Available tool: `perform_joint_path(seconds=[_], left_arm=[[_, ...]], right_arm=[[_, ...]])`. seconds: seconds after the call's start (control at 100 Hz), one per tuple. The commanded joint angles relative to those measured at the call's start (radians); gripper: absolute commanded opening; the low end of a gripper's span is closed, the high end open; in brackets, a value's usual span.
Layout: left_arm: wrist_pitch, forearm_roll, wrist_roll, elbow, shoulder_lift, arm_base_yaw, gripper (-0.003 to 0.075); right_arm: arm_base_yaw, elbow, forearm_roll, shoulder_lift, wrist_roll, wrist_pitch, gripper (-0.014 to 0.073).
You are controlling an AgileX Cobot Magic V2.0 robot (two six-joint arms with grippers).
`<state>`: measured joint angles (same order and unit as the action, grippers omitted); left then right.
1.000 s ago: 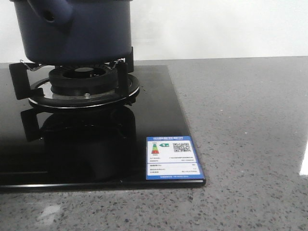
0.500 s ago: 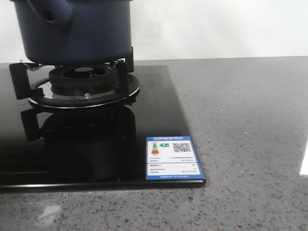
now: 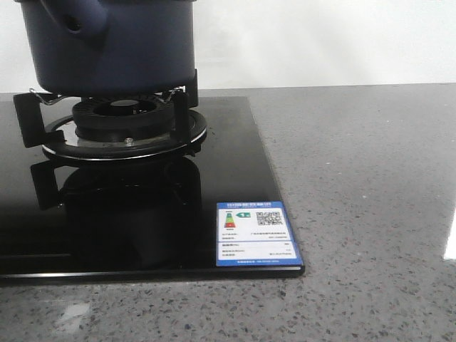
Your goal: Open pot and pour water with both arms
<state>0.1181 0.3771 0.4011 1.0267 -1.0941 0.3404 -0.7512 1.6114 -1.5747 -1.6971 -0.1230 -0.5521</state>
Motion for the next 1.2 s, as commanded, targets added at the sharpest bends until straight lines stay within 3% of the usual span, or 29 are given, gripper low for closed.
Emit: perform_joint_path(seconds=[0.0, 0.31, 0.69, 0.92, 1.04, 1.19], left_arm=[[0.11, -0.004, -0.001, 0.044, 0.029, -0.003, 0.0341], [0.11, -0.004, -0.001, 0.044, 0.029, -0.003, 0.0341], [0.11, -0.004, -0.001, 0.044, 0.029, -0.003, 0.034], [0.11, -0.004, -0.001, 0.044, 0.029, -0.003, 0.034], [0.11, -0.004, -0.001, 0.044, 0.029, -0.003, 0.034], [0.11, -0.004, -0.001, 0.044, 0.029, -0.003, 0.034]], right_arm=[[-0.001, 0.041, -0.058, 0.049, -0.005, -0.004, 0.0321], [-0.001, 0.041, -0.039, 0.049, 0.011, -0.007, 0.0321], [0.028, 0.041, 0.222, 0.08, 0.582, -0.093, 0.032], [0.131, -0.039, 0.302, 0.188, 0.825, 0.016, 0.032], [0.213, -0.157, 0.302, 0.277, 0.976, 0.114, 0.032], [0.35, -0.344, 0.3, 0.398, 1.067, 0.27, 0.032]])
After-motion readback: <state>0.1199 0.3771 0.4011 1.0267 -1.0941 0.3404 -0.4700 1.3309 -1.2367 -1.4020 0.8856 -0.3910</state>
